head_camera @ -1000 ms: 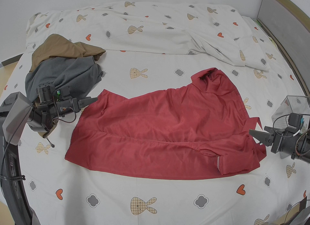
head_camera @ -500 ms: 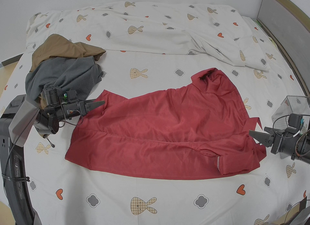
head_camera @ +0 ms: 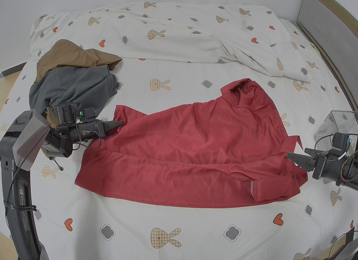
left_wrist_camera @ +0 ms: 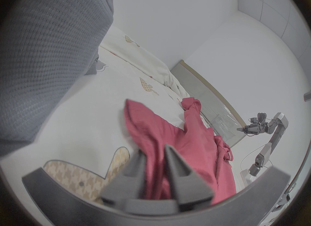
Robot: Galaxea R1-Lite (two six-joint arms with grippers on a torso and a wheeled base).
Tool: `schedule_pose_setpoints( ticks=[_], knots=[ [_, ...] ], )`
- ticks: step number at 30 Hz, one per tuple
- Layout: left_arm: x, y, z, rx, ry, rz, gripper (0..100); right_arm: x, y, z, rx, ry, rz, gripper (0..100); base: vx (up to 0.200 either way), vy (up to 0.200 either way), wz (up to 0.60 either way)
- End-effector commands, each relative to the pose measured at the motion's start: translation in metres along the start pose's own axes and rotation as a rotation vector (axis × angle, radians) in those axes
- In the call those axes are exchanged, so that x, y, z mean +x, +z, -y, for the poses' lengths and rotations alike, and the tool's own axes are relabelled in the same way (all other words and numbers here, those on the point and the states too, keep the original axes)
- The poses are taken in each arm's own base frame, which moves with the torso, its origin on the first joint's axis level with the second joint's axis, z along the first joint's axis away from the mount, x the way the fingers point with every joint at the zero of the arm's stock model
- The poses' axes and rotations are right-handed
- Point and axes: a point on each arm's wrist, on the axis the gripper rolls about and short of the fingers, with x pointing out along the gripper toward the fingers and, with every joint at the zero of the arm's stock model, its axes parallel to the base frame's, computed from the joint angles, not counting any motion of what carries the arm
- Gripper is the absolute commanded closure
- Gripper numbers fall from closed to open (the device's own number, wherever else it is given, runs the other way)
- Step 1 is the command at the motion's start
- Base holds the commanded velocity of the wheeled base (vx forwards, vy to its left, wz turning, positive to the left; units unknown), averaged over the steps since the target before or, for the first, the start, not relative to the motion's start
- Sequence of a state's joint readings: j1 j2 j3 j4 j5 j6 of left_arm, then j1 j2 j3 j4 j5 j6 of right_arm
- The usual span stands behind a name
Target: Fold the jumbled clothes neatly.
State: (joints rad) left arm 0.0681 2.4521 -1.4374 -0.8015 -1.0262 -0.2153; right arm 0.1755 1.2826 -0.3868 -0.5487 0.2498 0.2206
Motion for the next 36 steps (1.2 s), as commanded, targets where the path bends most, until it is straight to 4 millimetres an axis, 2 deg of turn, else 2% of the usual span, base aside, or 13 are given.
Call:
schedule_pose_setpoints(
  ticks=[1, 4, 11, 20, 22, 28, 32, 36],
  knots=[
    [-0.006, 0.004, -0.004, 0.009, 0.015, 0.013, 100, 0.0, 0.0, 0.0, -0.001, 0.002, 0.0, 0, 0.0, 0.0, 0.0],
    [-0.012, 0.008, -0.006, 0.016, 0.027, 0.023, 100, 0.0, -0.001, 0.0, 0.0, 0.003, -0.005, 0, 0.0, 0.0, 0.0],
    [-0.044, 0.04, 0.01, 0.059, 0.067, 0.072, 100, 0.002, 0.0, -0.001, -0.002, 0.006, -0.009, 0, 0.0, 0.0, 0.0],
    [-0.049, 0.046, 0.021, 0.085, 0.063, 0.091, 100, 0.008, 0.0, -0.002, -0.004, 0.015, -0.023, 0, 0.0, 0.0, 0.0],
    [-0.05, 0.046, 0.021, 0.082, 0.063, 0.09, 100, 0.014, 0.003, -0.002, -0.004, 0.015, -0.028, 0, 0.0, 0.0, 0.0],
    [-0.047, 0.041, 0.023, 0.071, 0.059, 0.081, 100, 0.058, 0.025, 0.007, 0.004, -0.009, -0.042, 0, 0.0, 0.0, 0.0],
    [-0.044, 0.037, 0.026, 0.065, 0.048, 0.073, 100, 0.116, 0.052, 0.021, 0.004, -0.03, -0.02, 0, 0.0, 0.0, 0.0],
    [-0.041, 0.032, 0.029, 0.07, 0.041, 0.072, 100, 0.159, 0.066, 0.031, -0.032, -0.097, 0.015, 0, 0.0, 0.0, 0.0]
  ],
)
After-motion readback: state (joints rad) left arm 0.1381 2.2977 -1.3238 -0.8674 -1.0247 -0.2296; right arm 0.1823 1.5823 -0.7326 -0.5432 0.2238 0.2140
